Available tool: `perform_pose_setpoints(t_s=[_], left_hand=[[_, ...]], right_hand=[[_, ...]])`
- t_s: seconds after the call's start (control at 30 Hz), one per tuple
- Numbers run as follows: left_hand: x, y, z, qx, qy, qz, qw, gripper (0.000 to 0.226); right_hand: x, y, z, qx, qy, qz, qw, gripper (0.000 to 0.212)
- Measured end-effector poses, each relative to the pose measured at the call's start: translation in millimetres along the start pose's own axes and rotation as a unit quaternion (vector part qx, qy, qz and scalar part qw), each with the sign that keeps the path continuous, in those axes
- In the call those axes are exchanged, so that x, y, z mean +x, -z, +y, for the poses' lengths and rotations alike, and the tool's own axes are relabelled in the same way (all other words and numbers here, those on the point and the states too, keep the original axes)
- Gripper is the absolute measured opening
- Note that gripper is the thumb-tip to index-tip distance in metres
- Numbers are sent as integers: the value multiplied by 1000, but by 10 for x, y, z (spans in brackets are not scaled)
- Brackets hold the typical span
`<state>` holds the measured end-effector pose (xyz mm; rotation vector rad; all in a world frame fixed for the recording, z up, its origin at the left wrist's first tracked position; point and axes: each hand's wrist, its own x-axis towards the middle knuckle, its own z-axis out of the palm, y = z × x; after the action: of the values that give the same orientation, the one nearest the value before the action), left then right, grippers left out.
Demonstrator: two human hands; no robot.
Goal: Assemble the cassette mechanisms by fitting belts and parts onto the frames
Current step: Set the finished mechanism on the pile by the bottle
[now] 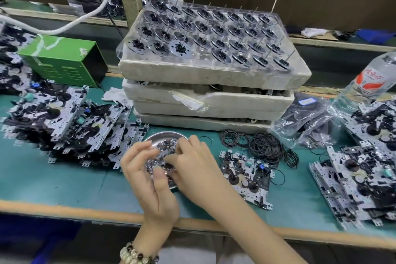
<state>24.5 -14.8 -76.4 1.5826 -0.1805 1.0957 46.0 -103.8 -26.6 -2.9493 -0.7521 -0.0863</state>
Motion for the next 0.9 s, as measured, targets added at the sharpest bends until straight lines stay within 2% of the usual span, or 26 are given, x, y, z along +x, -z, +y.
perform_pose_setpoints(t_s=[0.07, 0.17, 0.23, 0.4, 0.73, 0.9], left_hand=[[8, -6, 7, 6, 1, 3, 1000, 27], [10, -4, 18, 7, 7, 2, 1000, 27], [11, -1, 27, 15, 9, -1, 1000, 28], [1, -5, 31, 12, 11, -6, 1000, 29], [-15, -3, -11, 8, 3, -18, 1000, 26], [-26, -14, -1, 11, -20, -44, 999, 26]], right_hand=[[73, -77, -24, -19, 8, -17, 1000, 22], [74, -96, -65, -64, 9, 31, 997, 4], [64, -124, -79, -50, 9, 42, 998, 17], [51, -169, -50, -60, -5, 61, 996, 19], [34, -83, 60, 10, -46, 121, 992, 25], [-2, -79, 199, 160, -51, 93, 981, 24]])
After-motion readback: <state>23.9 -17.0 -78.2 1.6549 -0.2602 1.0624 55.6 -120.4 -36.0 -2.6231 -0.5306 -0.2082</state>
